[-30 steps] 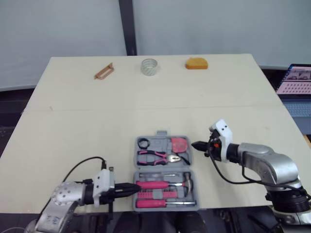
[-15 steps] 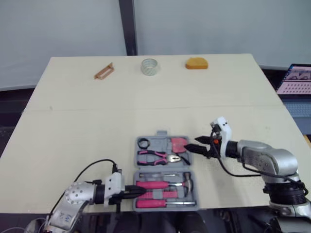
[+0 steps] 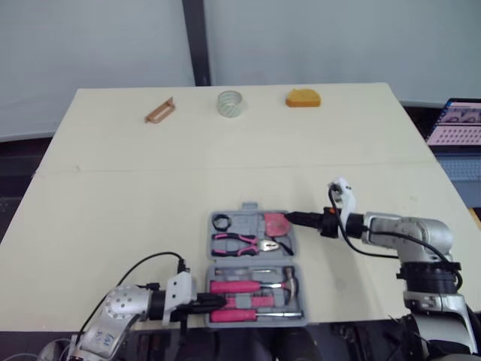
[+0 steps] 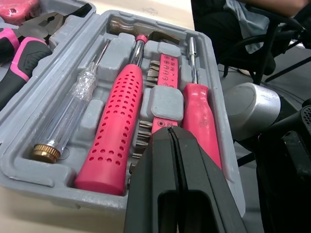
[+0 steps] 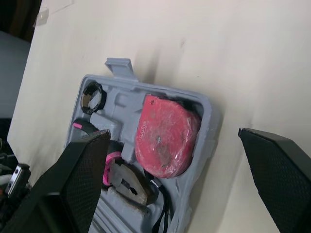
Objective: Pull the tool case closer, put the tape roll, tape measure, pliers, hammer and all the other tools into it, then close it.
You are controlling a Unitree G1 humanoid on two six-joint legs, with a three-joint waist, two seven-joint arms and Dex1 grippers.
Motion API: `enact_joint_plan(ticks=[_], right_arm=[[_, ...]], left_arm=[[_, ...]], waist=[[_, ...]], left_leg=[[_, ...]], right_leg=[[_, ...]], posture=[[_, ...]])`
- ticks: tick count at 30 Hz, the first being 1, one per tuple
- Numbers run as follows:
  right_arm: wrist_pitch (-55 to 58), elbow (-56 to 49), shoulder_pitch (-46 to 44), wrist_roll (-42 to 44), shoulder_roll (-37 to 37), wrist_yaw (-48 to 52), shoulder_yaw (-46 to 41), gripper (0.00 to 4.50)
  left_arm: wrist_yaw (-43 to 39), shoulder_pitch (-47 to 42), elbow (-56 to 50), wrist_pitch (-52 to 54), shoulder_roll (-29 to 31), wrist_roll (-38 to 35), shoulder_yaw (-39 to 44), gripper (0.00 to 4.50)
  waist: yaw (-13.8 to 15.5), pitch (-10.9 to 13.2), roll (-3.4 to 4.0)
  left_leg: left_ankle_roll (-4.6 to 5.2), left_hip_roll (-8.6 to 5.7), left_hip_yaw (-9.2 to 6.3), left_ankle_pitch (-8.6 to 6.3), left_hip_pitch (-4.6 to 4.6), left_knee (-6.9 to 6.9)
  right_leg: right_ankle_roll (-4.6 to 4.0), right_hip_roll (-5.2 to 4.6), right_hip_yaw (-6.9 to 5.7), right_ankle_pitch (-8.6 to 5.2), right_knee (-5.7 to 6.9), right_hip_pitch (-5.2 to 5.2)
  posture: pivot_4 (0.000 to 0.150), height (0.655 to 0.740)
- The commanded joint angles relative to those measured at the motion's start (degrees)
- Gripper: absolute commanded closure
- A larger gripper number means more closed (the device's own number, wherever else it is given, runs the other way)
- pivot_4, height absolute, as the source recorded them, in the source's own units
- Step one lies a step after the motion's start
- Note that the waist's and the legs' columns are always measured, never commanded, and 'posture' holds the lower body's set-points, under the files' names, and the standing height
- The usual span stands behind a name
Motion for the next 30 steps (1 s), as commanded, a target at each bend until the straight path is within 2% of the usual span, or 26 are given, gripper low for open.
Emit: enact_joint_plan(ticks=[1, 17, 24, 30], right_arm=[[-0.2, 1.8, -1.2, -0.3, 0.6, -0.3, -0.4, 0.03], [-4.3, 15.3, -6.5, -1.5, 7.1, 4.3, 1.1, 0.03], [-1.7, 10.0, -5.8, 0.7, 6.0, 10.6, 3.1, 0.03], [1.9, 0.8, -4.6, 3.4, 3.1, 12.7, 3.0, 0.03]], left_arm=[[1.0, 0.6, 1.2, -0.1, -0.2, 0.9, -0.6, 4.50], [2.7, -0.6, 1.7, 0.9, 1.0, 2.8, -1.4, 4.50], [2.9, -0.7, 2.0, 0.6, 1.7, 2.9, -1.3, 4.50], [3.3, -1.0, 2.5, 0.2, 1.7, 3.1, -1.3, 4.50]], waist=[[0.0, 0.0, 0.00], [-0.3, 0.0, 0.05], [-0.3, 0.0, 0.09], [-0.2, 0.0, 0.13]], left_leg=[[0.00, 0.00, 0.00, 0.00, 0.00, 0.00], [0.00, 0.05, 0.04, 0.00, 0.09, 0.00], [0.00, 0.05, 0.06, 0.00, 0.07, -0.02], [-0.01, 0.05, 0.12, 0.00, 0.06, -0.03]], right_leg=[[0.00, 0.00, 0.00, 0.00, 0.01, 0.00], [0.00, 0.02, 0.02, 0.00, 0.10, -0.01], [0.00, 0.02, 0.04, 0.00, 0.10, -0.05], [0.00, 0.02, 0.11, 0.00, 0.13, -0.12]], posture=[[0.150, 0.7400], [0.150, 0.7400], [0.150, 0.7400], [0.150, 0.7400]])
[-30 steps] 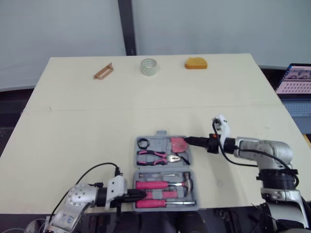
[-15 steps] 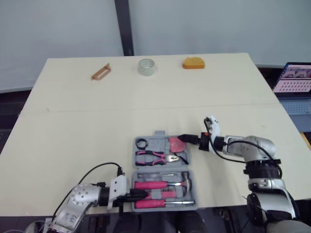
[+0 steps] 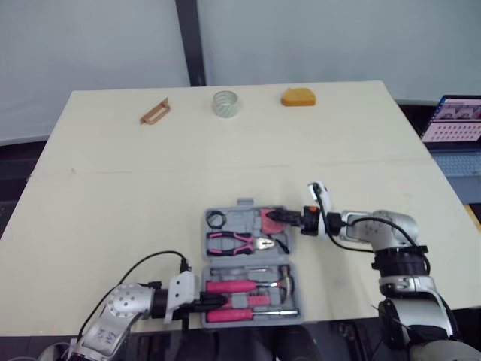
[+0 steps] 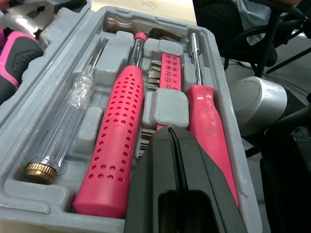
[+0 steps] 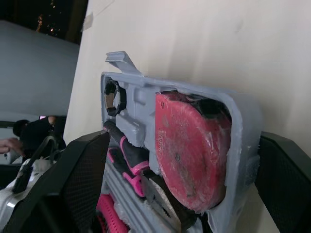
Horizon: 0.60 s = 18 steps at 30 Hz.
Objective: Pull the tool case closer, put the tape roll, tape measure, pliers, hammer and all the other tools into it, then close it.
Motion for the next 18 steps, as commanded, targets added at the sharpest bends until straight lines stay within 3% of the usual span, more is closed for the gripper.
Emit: enact_joint_plan(ticks=[1, 10, 12, 15, 18], right_arm=[[2.9, -9.1, 0.8, 4.8, -1.9, 3.0, 0.0, 0.03], [10.0, -31.1, 8.7, 14.1, -8.6, 1.8, -3.0, 0.03], [11.7, -35.5, 10.6, 16.6, -9.9, 1.1, -4.4, 0.03], [15.6, -43.7, 14.4, 23.2, -13.1, 0.9, -8.0, 0.03], [16.9, -47.8, 17.4, 27.4, -15.0, -0.7, -9.6, 0.03]], left_arm=[[1.5, 0.3, 2.0, 0.3, 0.8, 2.1, 0.2, 4.50], [5.5, 0.4, 1.7, 0.5, 0.4, 3.2, 1.2, 4.50], [6.5, 1.5, -2.5, 3.2, 0.6, 1.0, 2.8, 4.50], [9.2, 8.5, -17.4, 12.4, 3.7, -7.0, 11.4, 4.50], [11.0, 17.0, -24.7, 17.1, 5.4, -11.5, 19.5, 4.50]], waist=[[0.1, 0.0, 0.00], [0.3, 0.0, 0.01], [0.3, 0.0, 0.01], [0.3, 0.1, -0.12], [0.6, 0.1, -0.11]], left_leg=[[0.00, 0.00, 0.00, 0.00, 0.00, 0.00], [0.00, -0.01, 0.02, 0.00, -0.01, -0.02], [-0.01, 0.00, 0.02, -0.01, -0.01, -0.03], [-0.02, 0.04, 0.01, -0.02, -0.09, -0.03], [-0.03, 0.03, 0.03, -0.04, -0.09, -0.05]], right_leg=[[0.00, 0.00, 0.00, 0.00, 0.00, 0.00], [0.00, -0.01, 0.02, 0.00, -0.01, 0.00], [0.00, 0.00, 0.02, 0.00, -0.03, 0.00], [0.00, 0.02, 0.01, 0.00, -0.03, -0.04], [0.00, 0.02, 0.05, 0.00, -0.11, -0.04]], posture=[[0.150, 0.7400], [0.150, 0.7400], [0.150, 0.7400], [0.150, 0.7400], [0.150, 0.7400]])
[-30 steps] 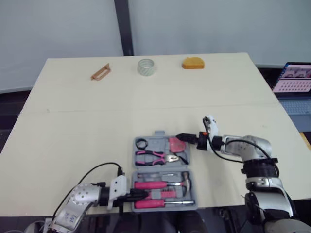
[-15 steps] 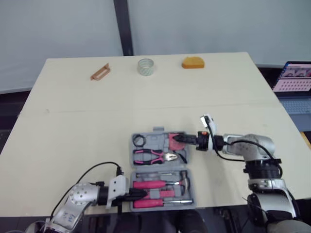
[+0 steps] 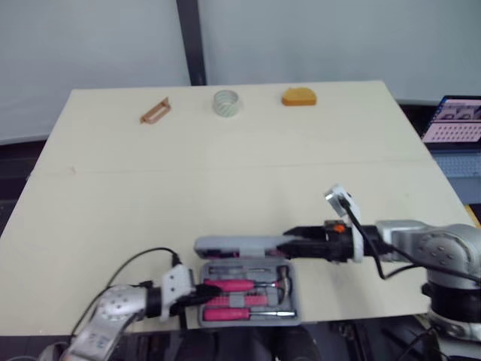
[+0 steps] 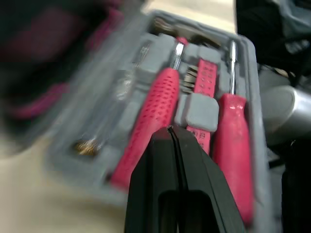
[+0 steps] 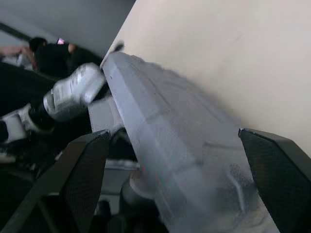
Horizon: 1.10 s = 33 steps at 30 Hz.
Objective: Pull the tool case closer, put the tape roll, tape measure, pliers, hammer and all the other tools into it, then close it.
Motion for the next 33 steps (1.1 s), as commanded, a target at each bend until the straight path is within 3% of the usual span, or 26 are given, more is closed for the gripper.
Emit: enact_joint_plan(ticks=[1, 5, 9, 12, 15, 21, 26, 33], right_arm=[[1.6, -6.4, 3.0, 6.6, -2.6, -1.1, -3.8, 0.03], [-0.3, -11.9, 10.2, 9.5, -9.5, -0.3, -7.9, 0.03], [-9.7, -12.6, 14.8, 4.2, -10.9, -0.8, -8.4, 0.03], [-16.3, -11.7, 17.0, -0.5, -10.9, -1.1, -7.0, 0.03], [-29.5, -12.1, 23.6, -13.2, -12.7, 0.7, -2.8, 0.03], [-48.4, -7.2, 32.6, -28.1, -12.7, 2.6, 1.5, 0.03], [-53.7, -4.8, 37.2, -31.2, -13.0, 4.6, 0.4, 0.03], [-50.7, -4.5, 37.9, -27.7, -12.0, 3.6, -2.7, 0.03]], left_arm=[[1.0, 10.1, -10.1, 6.1, 1.0, -8.8, 10.7, 4.50], [-4.1, 24.2, -14.4, 10.3, 1.4, -19.5, 26.7, 4.50], [-4.5, 22.3, -11.9, 12.8, 2.7, -23.2, 32.2, 4.50], [-4.1, 19.5, -10.6, 12.9, 3.7, -20.5, 31.4, 4.50], [-3.3, 14.9, -7.6, 11.0, 4.0, -16.0, 28.0, 4.50], [-1.1, 8.4, -2.6, 8.3, 2.4, -10.1, 22.5, 4.50], [-0.8, 6.0, 0.6, 6.0, 1.4, -7.5, 20.1, 4.50], [-0.4, 2.8, 2.3, 4.8, 0.9, -6.4, 18.7, 4.50]], waist=[[0.2, 0.0, -0.03], [1.0, 0.1, -0.08], [2.7, 0.1, 0.02], [3.1, 0.1, -0.02], [2.9, 0.1, -0.04], [2.5, 0.1, -0.11], [2.0, 0.1, -0.12], [1.6, 0.1, -0.12]], left_leg=[[0.02, 0.00, 0.01, -0.01, 0.00, 0.04], [0.15, 0.00, 0.14, -0.26, -0.06, 0.13], [0.26, 0.02, 0.20, -0.48, -0.07, 0.60], [0.36, 0.00, 0.32, -0.74, -0.08, 0.86], [0.45, 0.02, 0.56, -0.90, -0.08, 0.79], [0.51, 0.05, 0.81, -1.01, -0.03, 0.80], [0.48, 0.10, 0.81, -0.95, 0.11, 0.98], [0.48, 0.12, 0.80, -0.94, 0.10, 0.96]], right_leg=[[0.00, 0.00, 0.00, 0.00, 0.02, 0.02], [0.00, 0.01, 0.07, 0.00, -0.24, 0.04], [-0.01, 0.02, 0.12, 0.01, -0.35, 0.06], [-0.01, 0.03, 0.30, 0.02, -0.37, 0.11], [0.05, 0.08, 0.46, 0.05, -0.40, 0.10], [0.17, 0.07, 0.47, 0.11, -0.51, 0.09], [0.21, 0.07, 0.55, 0.16, -0.32, 0.15], [0.20, 0.08, 0.54, 0.17, -0.33, 0.17]], posture=[[0.150, 0.7400], [0.150, 0.7400], [0.150, 0.7400], [0.150, 0.7400], [0.150, 0.7400], [0.150, 0.7400], [0.150, 0.7400], [0.150, 0.7400]])
